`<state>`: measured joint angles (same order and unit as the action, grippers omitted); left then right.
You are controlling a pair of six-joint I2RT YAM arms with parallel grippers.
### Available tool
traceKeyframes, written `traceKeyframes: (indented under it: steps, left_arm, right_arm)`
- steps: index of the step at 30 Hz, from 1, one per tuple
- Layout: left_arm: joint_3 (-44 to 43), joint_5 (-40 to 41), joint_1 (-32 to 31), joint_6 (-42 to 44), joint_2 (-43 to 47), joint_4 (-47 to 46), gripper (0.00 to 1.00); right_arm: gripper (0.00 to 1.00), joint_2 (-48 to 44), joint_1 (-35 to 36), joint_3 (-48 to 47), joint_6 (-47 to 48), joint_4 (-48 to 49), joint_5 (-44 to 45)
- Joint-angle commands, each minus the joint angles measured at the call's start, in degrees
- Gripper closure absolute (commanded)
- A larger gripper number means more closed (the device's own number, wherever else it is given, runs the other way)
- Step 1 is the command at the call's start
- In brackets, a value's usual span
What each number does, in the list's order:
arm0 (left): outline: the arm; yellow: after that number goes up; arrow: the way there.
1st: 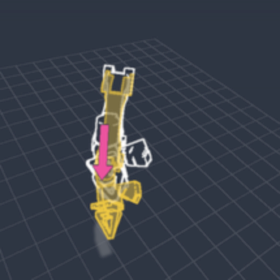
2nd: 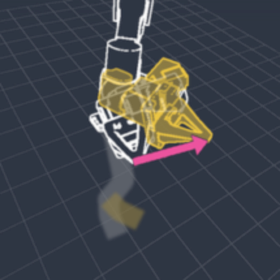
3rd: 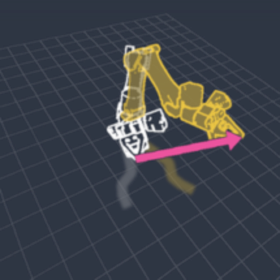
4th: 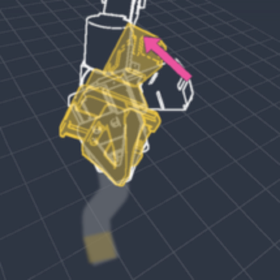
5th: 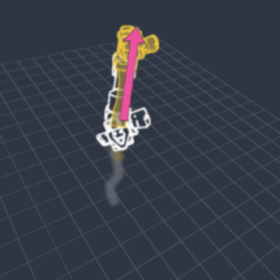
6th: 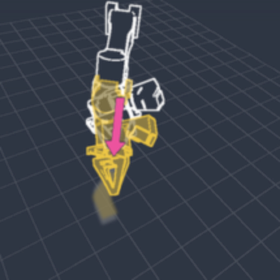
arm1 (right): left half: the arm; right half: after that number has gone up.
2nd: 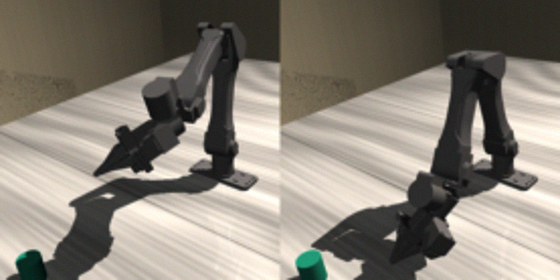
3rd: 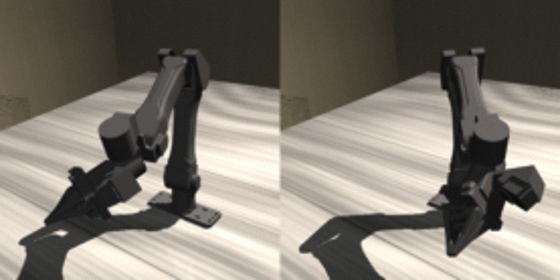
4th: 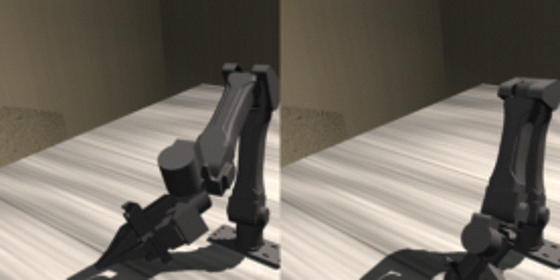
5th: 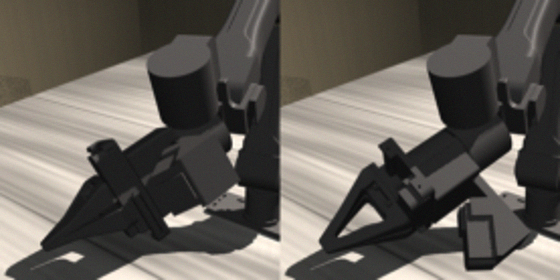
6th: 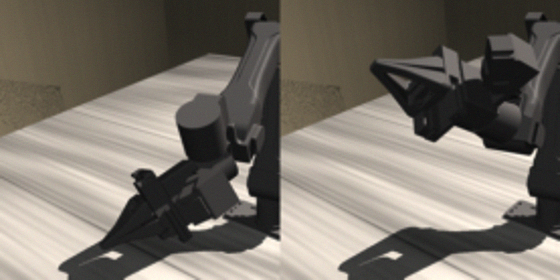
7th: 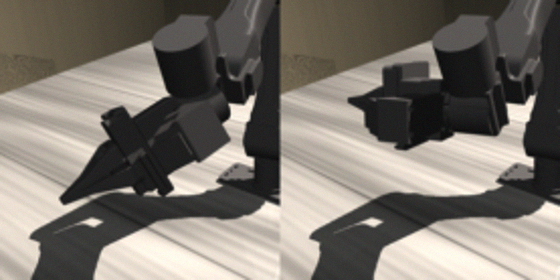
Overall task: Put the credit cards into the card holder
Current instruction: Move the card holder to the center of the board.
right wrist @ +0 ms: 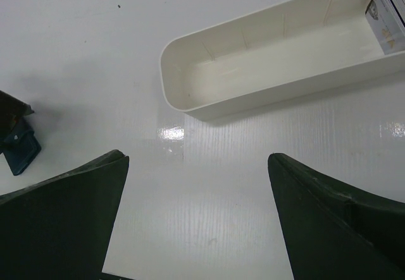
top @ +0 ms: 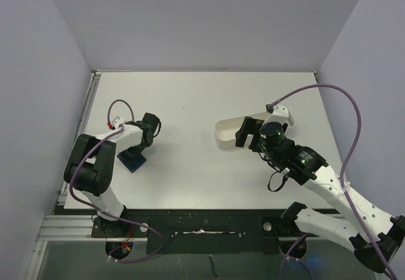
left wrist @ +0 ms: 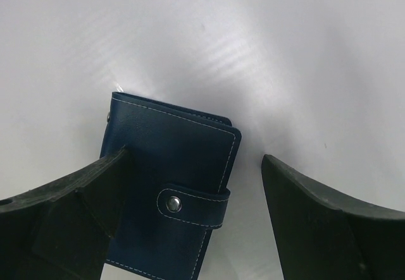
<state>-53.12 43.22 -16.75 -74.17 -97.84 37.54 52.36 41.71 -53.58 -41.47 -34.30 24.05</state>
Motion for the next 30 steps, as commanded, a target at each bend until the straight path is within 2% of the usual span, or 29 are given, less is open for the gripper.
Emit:
traceKeyframes:
  steps: [1, 9, 13, 16, 20, 26, 30]
  left_arm:
    - [1.19, -18.66, -8.06, -6.7, -0.91, -1.51, 0.21]
    - [4.29, -25.92, -18.42, -6.7, 8.47, -8.04, 0.27]
    - [5.16, -28.39, -18.73, -1.65, 13.32, -9.73, 0.25]
    - [8.92, -28.23, -18.53, 3.95, 19.28, -14.5, 0.24]
    - [17.51, -33.71, -14.75, 8.44, 28.46, -21.66, 0.29]
    - [24.53, -41.17, -3.65, 15.12, 38.39, -21.22, 0.32]
    - [26.67, -45.43, 1.9, 18.3, 39.88, -20.22, 0.42]
  right_arm:
    - [0.02, 0.11, 0.25, -2.58, -0.95, 0.7, 2.66]
    - [0.02, 1.72, 0.3, -1.88, -1.53, -0.35, 1.63]
    - [0.02, 2.24, 0.38, -1.55, -2.54, -0.92, 1.75]
    - [0.03, 2.23, 0.36, -1.27, -2.7, -0.15, 0.34]
    - [0.02, 2.52, 0.54, -1.54, -2.77, 0.68, -1.14]
    - [0.02, 4.07, 0.87, -0.87, -3.41, 2.14, -2.36]
    - [0.02, 6.09, 1.06, -1.87, -3.53, 1.87, -3.35]
